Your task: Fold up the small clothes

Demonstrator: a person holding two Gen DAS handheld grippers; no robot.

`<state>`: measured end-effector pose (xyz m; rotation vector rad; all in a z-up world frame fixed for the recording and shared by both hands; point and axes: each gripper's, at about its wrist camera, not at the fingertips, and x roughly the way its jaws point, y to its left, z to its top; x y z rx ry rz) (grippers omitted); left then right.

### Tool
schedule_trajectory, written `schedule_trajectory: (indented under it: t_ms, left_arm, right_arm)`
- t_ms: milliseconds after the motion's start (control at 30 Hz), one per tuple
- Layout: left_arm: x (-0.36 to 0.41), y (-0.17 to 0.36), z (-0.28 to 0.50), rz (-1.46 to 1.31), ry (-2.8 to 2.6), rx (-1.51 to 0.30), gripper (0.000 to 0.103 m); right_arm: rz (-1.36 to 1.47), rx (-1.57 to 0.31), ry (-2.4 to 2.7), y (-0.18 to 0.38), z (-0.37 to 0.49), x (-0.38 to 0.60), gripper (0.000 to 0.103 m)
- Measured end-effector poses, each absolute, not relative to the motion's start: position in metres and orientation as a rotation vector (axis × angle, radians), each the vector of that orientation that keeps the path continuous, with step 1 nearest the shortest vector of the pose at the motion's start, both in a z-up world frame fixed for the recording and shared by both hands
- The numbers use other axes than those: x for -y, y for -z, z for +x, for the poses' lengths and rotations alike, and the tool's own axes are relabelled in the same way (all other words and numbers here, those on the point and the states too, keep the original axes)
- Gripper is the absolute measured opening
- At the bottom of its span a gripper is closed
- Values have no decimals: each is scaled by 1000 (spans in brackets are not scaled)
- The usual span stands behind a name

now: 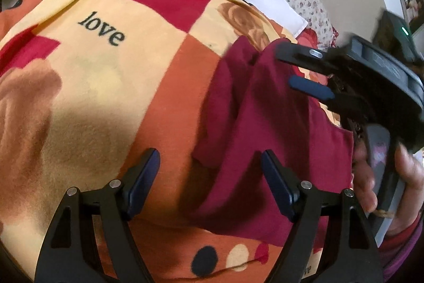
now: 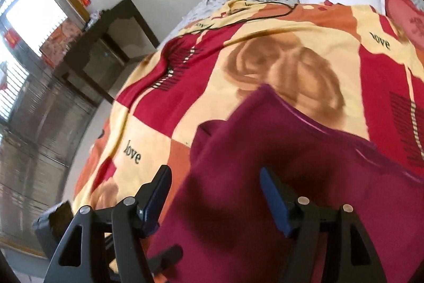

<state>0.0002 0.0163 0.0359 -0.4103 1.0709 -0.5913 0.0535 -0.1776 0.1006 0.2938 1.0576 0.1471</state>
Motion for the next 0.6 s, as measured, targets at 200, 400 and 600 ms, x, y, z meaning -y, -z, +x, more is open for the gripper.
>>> schedule_trajectory:
  t_ms: [200,400,600]
  left_arm:
    - [-14,-33,-1,-408,605,-1051,81]
    - [-13,-32,1,-399,615,-1042,81]
    - [-7,-34,4,-370,620,-1041,85]
  right_arm:
    - [165,-1129,-42,-86,87,147,68]
    - [-118,-1179,7,-69,99,121,74]
    - [-94,-1111,-82,-80,84,141,34]
